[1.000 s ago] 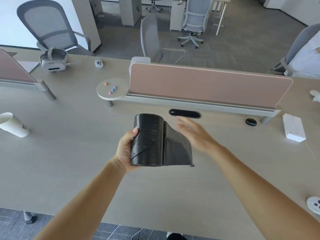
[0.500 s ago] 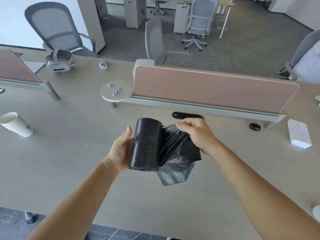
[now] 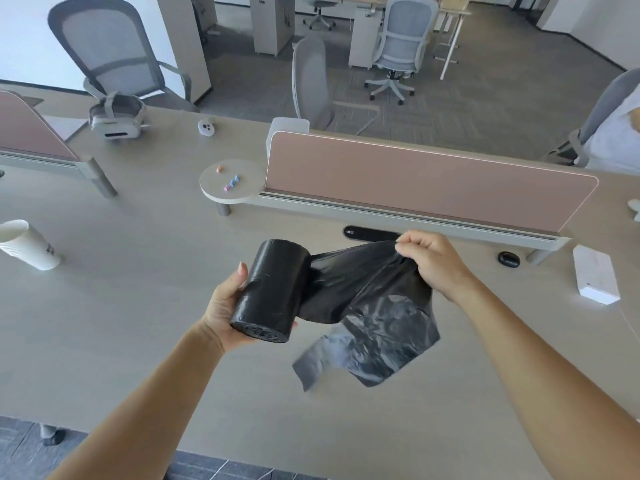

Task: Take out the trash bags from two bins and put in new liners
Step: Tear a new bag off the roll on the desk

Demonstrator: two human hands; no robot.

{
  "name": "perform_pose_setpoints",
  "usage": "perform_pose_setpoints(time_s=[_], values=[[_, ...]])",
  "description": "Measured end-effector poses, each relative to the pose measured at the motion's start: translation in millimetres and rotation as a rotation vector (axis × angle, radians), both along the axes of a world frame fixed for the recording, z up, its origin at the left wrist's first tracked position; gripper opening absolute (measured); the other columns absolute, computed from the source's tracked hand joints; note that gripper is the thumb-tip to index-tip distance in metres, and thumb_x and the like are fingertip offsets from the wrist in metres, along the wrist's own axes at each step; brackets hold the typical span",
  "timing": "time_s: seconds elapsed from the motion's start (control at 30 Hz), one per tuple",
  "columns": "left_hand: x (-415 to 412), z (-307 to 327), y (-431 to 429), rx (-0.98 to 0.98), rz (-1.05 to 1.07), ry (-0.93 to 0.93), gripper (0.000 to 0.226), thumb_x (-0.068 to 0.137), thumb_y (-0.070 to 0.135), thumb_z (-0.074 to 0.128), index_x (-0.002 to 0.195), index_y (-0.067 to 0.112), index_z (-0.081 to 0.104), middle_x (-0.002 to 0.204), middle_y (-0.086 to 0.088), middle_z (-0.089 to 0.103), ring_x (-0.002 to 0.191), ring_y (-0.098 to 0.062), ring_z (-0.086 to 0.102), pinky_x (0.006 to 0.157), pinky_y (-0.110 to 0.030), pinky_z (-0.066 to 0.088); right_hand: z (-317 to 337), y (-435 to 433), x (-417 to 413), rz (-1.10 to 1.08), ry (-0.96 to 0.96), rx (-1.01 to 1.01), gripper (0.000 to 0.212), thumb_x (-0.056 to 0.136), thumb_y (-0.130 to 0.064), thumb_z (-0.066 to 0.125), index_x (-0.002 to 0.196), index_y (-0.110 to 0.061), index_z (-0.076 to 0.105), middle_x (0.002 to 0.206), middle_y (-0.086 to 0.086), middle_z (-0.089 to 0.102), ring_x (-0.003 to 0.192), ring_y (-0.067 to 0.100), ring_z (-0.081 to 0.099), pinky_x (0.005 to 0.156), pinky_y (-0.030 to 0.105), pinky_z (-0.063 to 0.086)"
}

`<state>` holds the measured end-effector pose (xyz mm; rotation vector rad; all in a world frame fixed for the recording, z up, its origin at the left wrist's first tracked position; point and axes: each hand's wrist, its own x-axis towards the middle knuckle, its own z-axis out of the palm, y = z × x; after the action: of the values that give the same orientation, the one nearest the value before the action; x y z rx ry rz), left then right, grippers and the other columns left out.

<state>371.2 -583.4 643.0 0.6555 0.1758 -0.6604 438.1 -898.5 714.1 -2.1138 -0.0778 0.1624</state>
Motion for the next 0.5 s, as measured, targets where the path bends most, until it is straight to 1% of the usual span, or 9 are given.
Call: perform_pose_setpoints(time_s=[0.07,0.1,0.13,0.2,0.27,0.3,0.37,0.47,0.5], values=[[-3,-2,2,-0.037,0.000,0.026,0.081,0.039,0.046,0.096,0.108,0.010,0.074,0.110,-0.017,0.068,0.095,-0.034,0.066,0.085,-0.052,0.054,-8,-2,6,0.082,0.000,-0.411,0.013,0.095,-0.020,0.053,0.096,-0.021,0.067,0.098,0.001,0.068,0.091,0.016,0.062,0.084,0.033,0.046],[-6,-3,1,-0.066,-0.002,0.017,0.077,0.043,0.044,0.095,0.108,0.011,0.073,0.110,-0.016,0.068,0.095,-0.033,0.066,0.084,-0.051,0.053,-8,3,5,0.114,-0.037,-0.533,0.020,0.096,-0.025,0.052,0.114,-0.024,0.062,0.116,0.000,0.067,0.109,0.018,0.061,0.095,0.036,0.045],[-8,-4,0,-0.106,0.002,0.002,0.072,0.046,0.041,0.094,0.109,0.012,0.072,0.110,-0.015,0.067,0.096,-0.033,0.065,0.084,-0.051,0.052,-6,12,0,0.152,-0.083,-0.559,0.034,0.096,-0.031,0.054,0.130,-0.025,0.054,0.131,-0.001,0.061,0.123,0.019,0.055,0.105,0.039,0.041],[-10,-6,-4,-0.204,0.036,-0.012,0.063,0.053,0.036,0.091,0.108,0.013,0.070,0.109,-0.013,0.066,0.098,-0.031,0.063,0.084,-0.052,0.051,3,40,-19,0.305,-0.115,-0.461,0.070,0.090,-0.049,0.061,0.149,-0.025,0.032,0.150,-0.002,0.044,0.138,0.017,0.040,0.115,0.040,0.031],[-11,-8,-13,-0.320,0.033,-0.058,0.053,0.066,0.035,0.081,0.112,0.013,0.066,0.115,-0.011,0.064,0.109,-0.031,0.058,0.096,-0.056,0.044,6,74,-39,0.500,-0.036,-0.443,0.101,0.077,-0.071,0.062,0.155,-0.028,0.014,0.158,-0.005,0.031,0.142,0.016,0.029,0.118,0.043,0.024],[-10,-8,-17,-0.356,0.032,-0.089,0.051,0.071,0.037,0.073,0.115,0.013,0.063,0.119,-0.010,0.060,0.118,-0.031,0.051,0.104,-0.061,0.036,3,87,-46,0.557,0.002,-0.467,0.108,0.072,-0.076,0.062,0.155,-0.028,0.011,0.157,-0.004,0.034,0.141,0.017,0.032,0.117,0.045,0.025],[-8,-5,-20,-0.327,0.043,-0.133,0.053,0.071,0.044,0.066,0.116,0.017,0.059,0.124,-0.005,0.053,0.127,-0.026,0.040,0.108,-0.059,0.030,-3,100,-48,0.568,0.030,-0.447,0.096,0.075,-0.069,0.066,0.150,-0.023,0.027,0.137,0.000,0.053,0.124,0.021,0.051,0.107,0.045,0.039],[-8,-2,-8,-0.238,0.035,-0.115,0.063,0.063,0.042,0.077,0.119,0.018,0.061,0.125,-0.006,0.050,0.110,-0.026,0.046,0.092,-0.042,0.037,-7,100,-40,0.554,-0.046,-0.361,0.026,0.094,-0.031,0.062,0.115,-0.015,0.063,0.099,0.001,0.059,0.086,0.019,0.061,0.081,0.042,0.051],[-9,-4,-3,-0.243,0.040,-0.096,0.067,0.061,0.040,0.079,0.121,0.018,0.059,0.125,-0.008,0.049,0.108,-0.028,0.047,0.091,-0.042,0.039,-7,99,-39,0.549,-0.062,-0.349,0.017,0.097,-0.021,0.057,0.108,-0.013,0.067,0.096,0.001,0.057,0.080,0.016,0.061,0.077,0.039,0.051]])
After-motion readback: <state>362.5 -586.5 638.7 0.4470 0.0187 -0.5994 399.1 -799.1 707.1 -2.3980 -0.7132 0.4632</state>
